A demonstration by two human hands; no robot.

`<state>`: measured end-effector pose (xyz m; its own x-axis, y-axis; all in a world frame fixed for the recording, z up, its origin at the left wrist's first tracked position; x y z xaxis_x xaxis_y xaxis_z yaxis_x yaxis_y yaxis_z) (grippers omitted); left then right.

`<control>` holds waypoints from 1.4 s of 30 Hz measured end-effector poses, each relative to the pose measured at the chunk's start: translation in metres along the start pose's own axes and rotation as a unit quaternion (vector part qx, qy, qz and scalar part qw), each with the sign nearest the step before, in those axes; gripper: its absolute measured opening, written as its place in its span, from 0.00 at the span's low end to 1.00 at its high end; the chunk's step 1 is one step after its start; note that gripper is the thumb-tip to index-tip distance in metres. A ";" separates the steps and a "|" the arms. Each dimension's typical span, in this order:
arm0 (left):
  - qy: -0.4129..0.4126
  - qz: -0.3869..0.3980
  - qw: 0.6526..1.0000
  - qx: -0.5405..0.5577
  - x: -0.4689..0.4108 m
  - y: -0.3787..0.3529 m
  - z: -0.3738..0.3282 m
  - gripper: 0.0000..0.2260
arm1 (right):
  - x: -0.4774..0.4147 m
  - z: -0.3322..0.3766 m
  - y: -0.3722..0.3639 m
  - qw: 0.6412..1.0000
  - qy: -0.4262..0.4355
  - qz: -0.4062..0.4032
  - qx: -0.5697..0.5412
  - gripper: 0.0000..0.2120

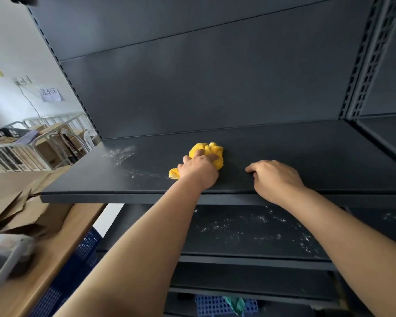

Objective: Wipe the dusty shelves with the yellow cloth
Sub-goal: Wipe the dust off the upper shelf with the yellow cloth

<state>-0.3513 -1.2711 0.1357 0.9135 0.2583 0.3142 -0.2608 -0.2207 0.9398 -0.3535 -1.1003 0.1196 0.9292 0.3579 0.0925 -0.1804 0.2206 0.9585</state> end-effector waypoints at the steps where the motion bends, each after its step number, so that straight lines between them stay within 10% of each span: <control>1: -0.018 -0.003 1.000 -0.008 0.003 -0.003 -0.002 0.26 | 0.002 0.000 0.000 1.000 -0.002 0.001 0.004 0.22; 11: -0.115 -0.036 0.993 -0.013 0.018 -0.016 0.028 0.22 | 0.007 0.043 -0.004 1.000 -0.008 -0.002 0.030 0.23; 35: 0.069 -0.078 0.995 0.000 0.002 0.026 0.244 0.27 | -0.028 0.188 -0.053 0.999 0.048 0.001 0.024 0.20; 39: 0.011 -0.111 0.972 0.207 0.009 0.044 0.225 0.14 | -0.022 0.183 -0.047 0.999 0.045 -0.001 -0.013 0.21; 42: -0.059 -0.042 0.852 0.518 0.021 0.059 0.206 0.11 | -0.018 0.179 -0.044 0.999 0.046 -0.008 -0.028 0.20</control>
<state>-0.2835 -1.4723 0.1703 0.9566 0.2307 0.1780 0.1664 -0.9340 0.3160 -0.3049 -1.2793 0.1244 0.8986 0.4359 0.0497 -0.1860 0.2757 0.9431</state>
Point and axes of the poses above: each hand's wrist, its own x-axis away from the middle knuckle, its own y-axis out of the back of the hand, z = x × y, the point moved 1 cm from there along -x, towards the middle knuckle, and after that the axes turned 12 degrees about z, right-handed, at the moved point
